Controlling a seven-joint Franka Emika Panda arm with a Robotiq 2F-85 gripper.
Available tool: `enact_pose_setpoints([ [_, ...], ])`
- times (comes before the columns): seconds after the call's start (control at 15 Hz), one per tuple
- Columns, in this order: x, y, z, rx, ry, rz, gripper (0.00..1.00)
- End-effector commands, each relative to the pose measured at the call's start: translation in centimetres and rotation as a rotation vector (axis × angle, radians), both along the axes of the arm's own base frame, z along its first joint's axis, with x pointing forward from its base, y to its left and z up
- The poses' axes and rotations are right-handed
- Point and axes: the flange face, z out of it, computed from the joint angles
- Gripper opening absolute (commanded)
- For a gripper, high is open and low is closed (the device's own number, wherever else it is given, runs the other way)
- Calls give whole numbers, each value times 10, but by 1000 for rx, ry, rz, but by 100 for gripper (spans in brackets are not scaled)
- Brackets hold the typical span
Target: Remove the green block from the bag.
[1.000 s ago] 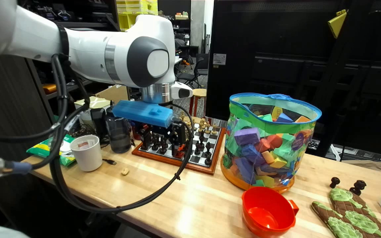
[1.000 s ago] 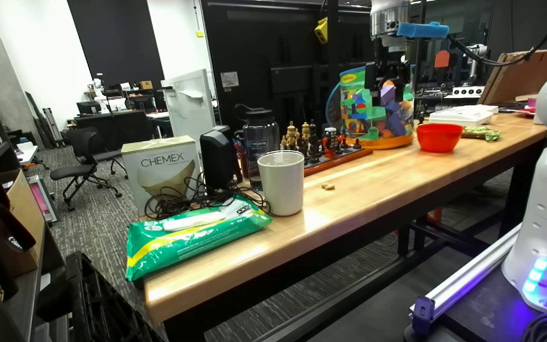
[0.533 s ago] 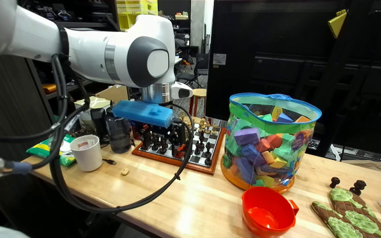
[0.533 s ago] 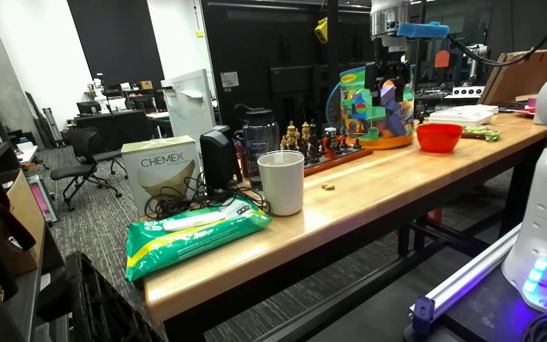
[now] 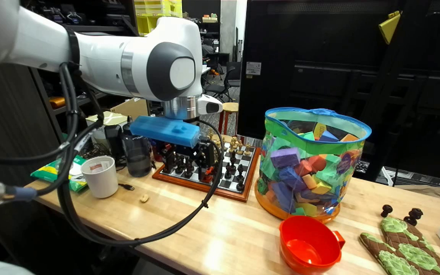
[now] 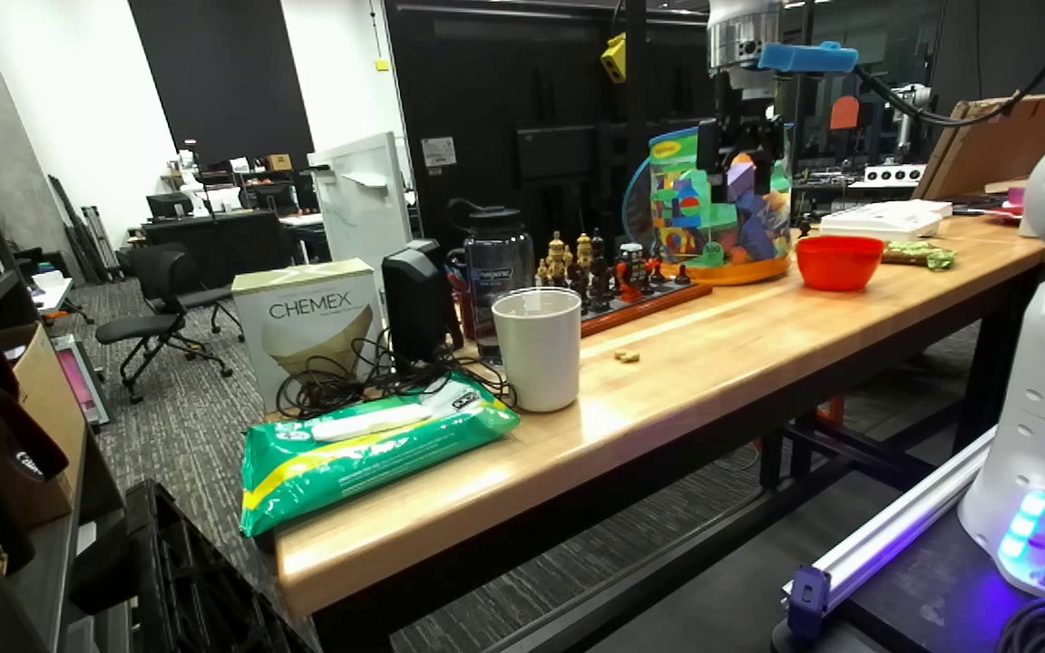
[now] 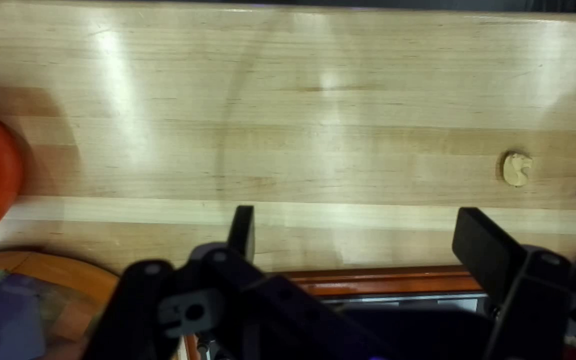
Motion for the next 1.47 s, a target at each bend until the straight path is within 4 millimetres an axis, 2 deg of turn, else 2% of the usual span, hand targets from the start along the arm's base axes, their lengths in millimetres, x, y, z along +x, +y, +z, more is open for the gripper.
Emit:
enact_pose_setpoints([
  [0.0,0,0,1,0,1,0,100],
  [0.53,3,1,1,-6,-11,-4,100],
  [1.0,15,8,1,-17,-92,-126,100],
  [1.4,34,24,-19,-33,-122,-279,100],
])
